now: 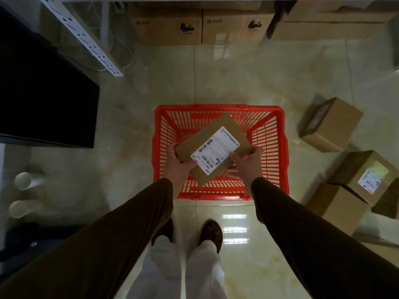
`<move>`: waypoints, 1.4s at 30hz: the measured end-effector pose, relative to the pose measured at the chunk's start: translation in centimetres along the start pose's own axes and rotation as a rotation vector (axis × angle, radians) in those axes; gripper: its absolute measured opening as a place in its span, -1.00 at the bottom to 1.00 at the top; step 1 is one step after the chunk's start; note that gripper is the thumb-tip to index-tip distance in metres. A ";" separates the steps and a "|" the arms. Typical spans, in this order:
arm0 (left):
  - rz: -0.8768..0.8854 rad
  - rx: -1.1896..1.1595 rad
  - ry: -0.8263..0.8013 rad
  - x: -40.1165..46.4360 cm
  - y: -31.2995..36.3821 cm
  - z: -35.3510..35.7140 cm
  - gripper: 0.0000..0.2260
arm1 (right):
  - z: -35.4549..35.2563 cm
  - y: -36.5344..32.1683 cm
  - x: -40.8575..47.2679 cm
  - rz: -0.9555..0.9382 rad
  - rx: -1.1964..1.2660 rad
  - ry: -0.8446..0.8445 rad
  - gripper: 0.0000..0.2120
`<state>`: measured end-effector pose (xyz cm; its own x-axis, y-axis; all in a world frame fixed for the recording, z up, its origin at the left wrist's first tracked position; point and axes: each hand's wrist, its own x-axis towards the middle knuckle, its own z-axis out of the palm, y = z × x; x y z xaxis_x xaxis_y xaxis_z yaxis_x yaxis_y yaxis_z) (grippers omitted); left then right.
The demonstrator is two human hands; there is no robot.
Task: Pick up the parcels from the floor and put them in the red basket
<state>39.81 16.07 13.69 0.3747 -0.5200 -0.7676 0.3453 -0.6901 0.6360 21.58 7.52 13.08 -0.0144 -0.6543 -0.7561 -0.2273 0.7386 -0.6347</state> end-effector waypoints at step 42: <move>0.307 1.124 -0.069 18.5 -1.3 -1.5 -0.36 | 7.1 11.2 10.1 0.202 -0.496 -0.090 -0.75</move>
<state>47.55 8.08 -1.25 0.2506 -0.7448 -0.6184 -0.7212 -0.5698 0.3941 25.80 10.35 -2.79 -0.0267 -0.4746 -0.8798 -0.6614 0.6683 -0.3405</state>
